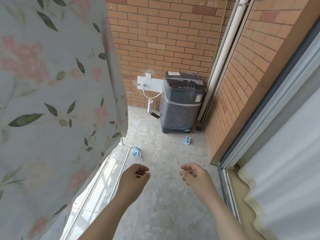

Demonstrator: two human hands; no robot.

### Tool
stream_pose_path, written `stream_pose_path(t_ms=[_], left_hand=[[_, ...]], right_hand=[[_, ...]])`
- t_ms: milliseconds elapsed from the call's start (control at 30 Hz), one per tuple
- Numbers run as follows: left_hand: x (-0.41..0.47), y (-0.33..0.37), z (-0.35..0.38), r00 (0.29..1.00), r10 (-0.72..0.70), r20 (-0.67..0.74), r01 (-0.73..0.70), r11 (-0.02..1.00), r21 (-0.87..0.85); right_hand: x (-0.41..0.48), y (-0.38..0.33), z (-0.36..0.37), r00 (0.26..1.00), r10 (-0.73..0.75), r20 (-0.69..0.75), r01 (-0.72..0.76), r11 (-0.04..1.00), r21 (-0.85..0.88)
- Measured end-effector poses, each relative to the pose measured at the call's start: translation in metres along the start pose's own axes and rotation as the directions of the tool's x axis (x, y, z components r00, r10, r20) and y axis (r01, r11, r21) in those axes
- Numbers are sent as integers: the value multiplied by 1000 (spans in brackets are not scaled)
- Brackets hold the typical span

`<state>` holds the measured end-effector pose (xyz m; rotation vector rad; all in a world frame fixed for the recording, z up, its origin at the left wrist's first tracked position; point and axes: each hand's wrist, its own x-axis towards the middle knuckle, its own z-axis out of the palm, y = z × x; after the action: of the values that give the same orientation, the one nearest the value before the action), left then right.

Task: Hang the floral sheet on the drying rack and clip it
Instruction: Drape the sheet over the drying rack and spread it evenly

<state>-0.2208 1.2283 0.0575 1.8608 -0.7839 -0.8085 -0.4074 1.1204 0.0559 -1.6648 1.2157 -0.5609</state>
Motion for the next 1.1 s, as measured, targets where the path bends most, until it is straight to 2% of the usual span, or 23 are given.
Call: stream_pose_path(t_ms=[300,700,1100], left_hand=[[162,29,31,996,-82,45,80,996,34],[389,78,93,984,-158,-78,162,985,60],[605,48,96,954,-283,-102,289,956,53]], right_hand=[[162,0,-10,996,86,11,-86,996,4],[431,-11,-51,989,76,126,-67,995,-76],[632,-14,8,956,184,229,-144,972,-183]])
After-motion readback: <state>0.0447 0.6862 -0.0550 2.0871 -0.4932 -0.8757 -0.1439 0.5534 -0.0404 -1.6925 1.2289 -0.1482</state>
